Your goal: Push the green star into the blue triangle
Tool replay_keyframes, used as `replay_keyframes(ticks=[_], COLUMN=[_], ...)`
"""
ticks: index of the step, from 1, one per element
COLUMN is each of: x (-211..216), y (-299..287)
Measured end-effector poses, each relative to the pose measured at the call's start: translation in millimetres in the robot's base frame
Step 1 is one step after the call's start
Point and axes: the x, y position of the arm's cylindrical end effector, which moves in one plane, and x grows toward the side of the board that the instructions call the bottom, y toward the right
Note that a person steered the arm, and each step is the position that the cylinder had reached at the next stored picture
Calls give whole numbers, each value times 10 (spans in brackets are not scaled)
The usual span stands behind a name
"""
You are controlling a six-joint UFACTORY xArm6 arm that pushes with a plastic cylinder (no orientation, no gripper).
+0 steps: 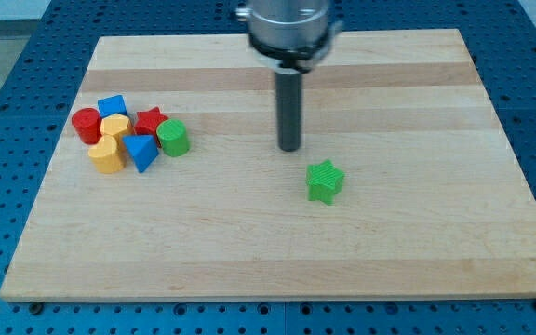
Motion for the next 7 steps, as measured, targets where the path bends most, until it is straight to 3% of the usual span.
replay_keyframes(ticks=[1, 3, 7], x=[128, 634, 766], y=[502, 646, -495])
